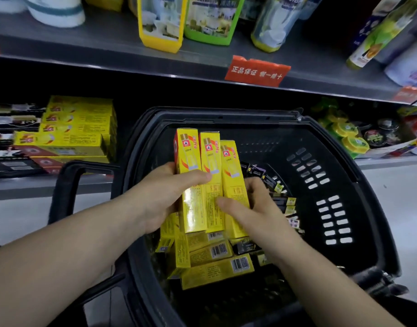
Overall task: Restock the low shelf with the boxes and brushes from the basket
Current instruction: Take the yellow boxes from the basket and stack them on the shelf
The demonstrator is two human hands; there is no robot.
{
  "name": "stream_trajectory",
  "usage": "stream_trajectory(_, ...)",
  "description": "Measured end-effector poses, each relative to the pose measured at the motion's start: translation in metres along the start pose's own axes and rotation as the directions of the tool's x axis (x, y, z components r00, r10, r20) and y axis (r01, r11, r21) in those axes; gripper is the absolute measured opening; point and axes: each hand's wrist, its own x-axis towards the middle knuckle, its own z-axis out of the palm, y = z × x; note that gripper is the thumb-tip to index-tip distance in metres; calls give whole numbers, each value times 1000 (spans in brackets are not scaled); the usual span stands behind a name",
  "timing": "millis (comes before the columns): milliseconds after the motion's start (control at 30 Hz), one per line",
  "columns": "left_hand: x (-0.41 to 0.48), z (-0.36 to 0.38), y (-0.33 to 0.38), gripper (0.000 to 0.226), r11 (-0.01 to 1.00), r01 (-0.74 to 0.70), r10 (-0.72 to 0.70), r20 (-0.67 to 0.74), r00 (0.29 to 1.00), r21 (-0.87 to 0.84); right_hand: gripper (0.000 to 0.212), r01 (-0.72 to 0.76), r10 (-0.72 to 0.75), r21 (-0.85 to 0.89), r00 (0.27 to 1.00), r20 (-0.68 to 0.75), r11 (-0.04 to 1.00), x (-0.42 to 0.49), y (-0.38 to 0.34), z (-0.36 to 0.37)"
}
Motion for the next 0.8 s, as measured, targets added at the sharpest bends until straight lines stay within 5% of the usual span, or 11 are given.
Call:
stream_trajectory(267, -35, -43, 30, 58, 981, -182, 178, -56, 982, -66, 57, 145, -163, 105, 969, 188, 984, 10, -53, 39)
stream_trajectory(400, -52, -79, 35, 64, 977, -168, 151, -130, 980, -128, 62, 129, -144, 74, 950, 277, 989, 17, -75, 71)
stream_trajectory(500, -63, -107, 37, 50, 973, -150, 121, -167, 979, -177, 60, 59, -81, 73, 930, 359, 996, 24, -91, 95)
stream_trajectory(600, -67, -138, 37, 29, 952, -160, 85, -277, 957, -261, 28, -6, -22, 66, 913, 408, 998, 46, -114, 116)
stream_trajectory(667, -66, -160, 35, 22, 939, -187, 69, -373, 925, -290, 9, -3, 6, -7, 922, 387, 1000, 66, -130, 131)
stream_trajectory(733, -61, -180, 31, 25, 926, -218, 60, -450, 891, -309, 19, 124, -63, -166, 942, 330, 978, 89, -144, 148)
stream_trajectory(800, -56, -197, 26, 29, 904, -256, 39, -531, 846, -342, 18, 347, -220, -468, 927, 304, 813, 115, -151, 163)
